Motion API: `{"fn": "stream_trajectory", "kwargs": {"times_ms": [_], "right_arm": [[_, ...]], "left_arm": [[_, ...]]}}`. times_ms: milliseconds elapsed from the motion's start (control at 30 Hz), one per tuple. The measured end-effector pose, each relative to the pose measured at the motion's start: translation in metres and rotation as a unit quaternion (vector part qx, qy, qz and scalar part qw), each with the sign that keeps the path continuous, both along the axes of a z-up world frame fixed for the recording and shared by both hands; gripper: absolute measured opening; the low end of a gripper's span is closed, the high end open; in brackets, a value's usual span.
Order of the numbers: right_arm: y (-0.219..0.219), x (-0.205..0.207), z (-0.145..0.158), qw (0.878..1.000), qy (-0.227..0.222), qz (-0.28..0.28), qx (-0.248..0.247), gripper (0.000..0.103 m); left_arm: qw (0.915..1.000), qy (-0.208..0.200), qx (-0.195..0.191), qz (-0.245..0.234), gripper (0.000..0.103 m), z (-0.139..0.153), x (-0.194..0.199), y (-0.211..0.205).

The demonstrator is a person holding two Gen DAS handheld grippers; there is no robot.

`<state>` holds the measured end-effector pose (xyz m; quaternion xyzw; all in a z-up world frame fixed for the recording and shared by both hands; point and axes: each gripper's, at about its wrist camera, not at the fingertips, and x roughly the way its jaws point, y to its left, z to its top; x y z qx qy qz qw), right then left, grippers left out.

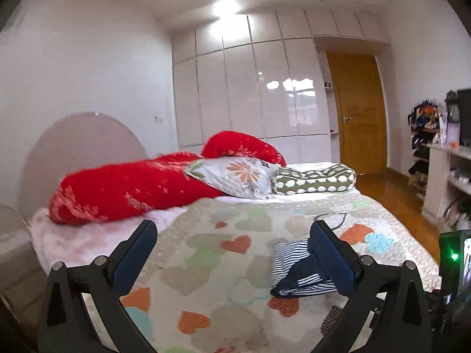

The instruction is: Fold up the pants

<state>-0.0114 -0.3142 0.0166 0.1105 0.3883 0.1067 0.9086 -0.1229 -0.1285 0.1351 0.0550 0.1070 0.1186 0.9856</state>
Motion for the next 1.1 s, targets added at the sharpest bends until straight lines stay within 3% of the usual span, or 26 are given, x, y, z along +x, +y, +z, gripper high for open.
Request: {"fn": "stream_trajectory", "kwargs": {"times_ms": [167,267,400,567,867,1100], "right_arm": [[0.006,-0.009,-0.002,1.0,-0.001,0.001,-0.022,0.07],[0.006,-0.011,-0.009,0.999,0.007,0.002,-0.033,0.071],[0.007,-0.009,-0.021,0.999,0.027,0.001,-0.041,0.071],[0.011,-0.01,-0.025,0.998,0.031,0.003,-0.051,0.071],[0.017,-0.006,-0.036,0.996,0.051,0.004,-0.072,0.072],[0.016,-0.003,-0.042,0.995,0.065,-0.003,-0.078,0.072]], "left_arm": [[0.9984,0.027,-0.027,-0.041,0.103,-0.002,0.003,-0.002],[0.9952,0.069,-0.045,-0.052,0.103,-0.013,0.015,0.0],[0.9859,0.13,-0.086,-0.061,0.103,-0.031,0.03,0.008],[0.9754,0.173,-0.12,-0.065,0.103,-0.048,0.041,0.017],[0.9714,0.208,-0.093,-0.066,0.103,-0.066,0.044,0.003],[0.9658,0.227,-0.099,-0.076,0.103,-0.074,0.05,0.001]]}}
